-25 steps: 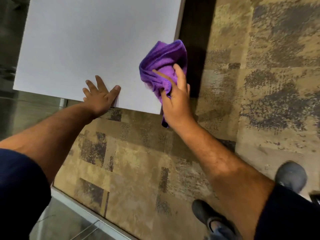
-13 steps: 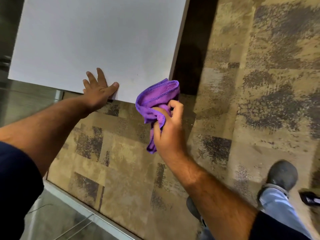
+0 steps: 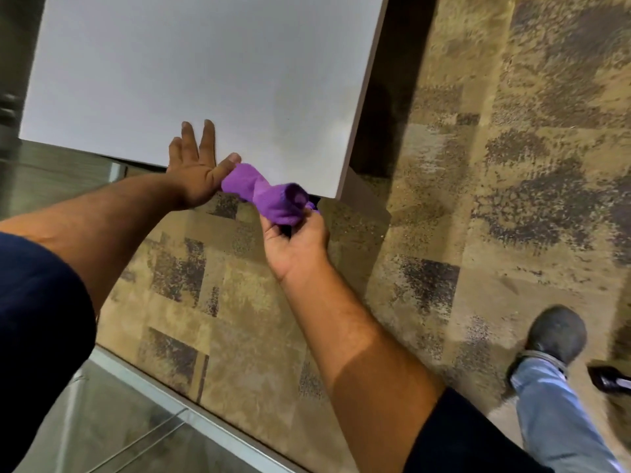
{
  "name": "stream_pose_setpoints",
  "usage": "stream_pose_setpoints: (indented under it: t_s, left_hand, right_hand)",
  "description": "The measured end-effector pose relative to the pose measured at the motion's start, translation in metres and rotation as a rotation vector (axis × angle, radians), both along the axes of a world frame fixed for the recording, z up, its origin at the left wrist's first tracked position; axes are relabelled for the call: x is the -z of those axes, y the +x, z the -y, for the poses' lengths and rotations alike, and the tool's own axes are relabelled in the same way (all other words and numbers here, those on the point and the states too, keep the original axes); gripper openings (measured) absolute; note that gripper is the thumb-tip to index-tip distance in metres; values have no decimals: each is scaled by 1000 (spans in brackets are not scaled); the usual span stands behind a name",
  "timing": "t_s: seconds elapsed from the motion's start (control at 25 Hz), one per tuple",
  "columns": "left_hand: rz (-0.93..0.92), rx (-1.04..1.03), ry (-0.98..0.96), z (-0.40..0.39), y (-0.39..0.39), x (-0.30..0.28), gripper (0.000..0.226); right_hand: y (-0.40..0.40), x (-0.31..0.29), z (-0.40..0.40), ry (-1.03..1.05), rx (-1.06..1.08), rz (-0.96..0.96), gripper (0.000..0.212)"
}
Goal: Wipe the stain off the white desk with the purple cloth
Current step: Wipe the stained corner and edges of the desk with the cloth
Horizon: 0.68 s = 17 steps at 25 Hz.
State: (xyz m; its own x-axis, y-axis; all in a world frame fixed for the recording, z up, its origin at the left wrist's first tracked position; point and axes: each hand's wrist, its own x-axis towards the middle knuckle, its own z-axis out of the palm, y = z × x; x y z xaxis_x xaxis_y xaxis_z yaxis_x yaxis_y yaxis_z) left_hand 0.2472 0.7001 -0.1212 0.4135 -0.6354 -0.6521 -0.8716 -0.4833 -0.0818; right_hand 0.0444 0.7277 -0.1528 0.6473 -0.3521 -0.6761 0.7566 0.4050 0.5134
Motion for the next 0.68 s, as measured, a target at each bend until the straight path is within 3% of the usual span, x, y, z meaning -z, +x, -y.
stream_pose_setpoints:
  t_s: [0.16, 0.32, 0.44, 0.52, 0.68]
  left_hand:
    - [-28, -20, -41, 2, -6, -1, 112]
    - [-3, -9, -63, 1, -9, -3, 105]
    - [26, 10, -65, -2, -14, -3, 92]
    - [53, 27, -64, -3, -18, -3, 88]
    - [86, 74, -48, -4, -17, -1, 90]
  right_hand:
    - [-28, 13, 0, 37, 49, -53, 36]
    - [-79, 24, -22, 5, 220, -53, 18]
    - [-121, 53, -30, -132, 299, -135, 28]
    - [-136, 79, -35, -226, 205, -290, 34]
    - [-144, 138, -50, -378, 74, -918, 21]
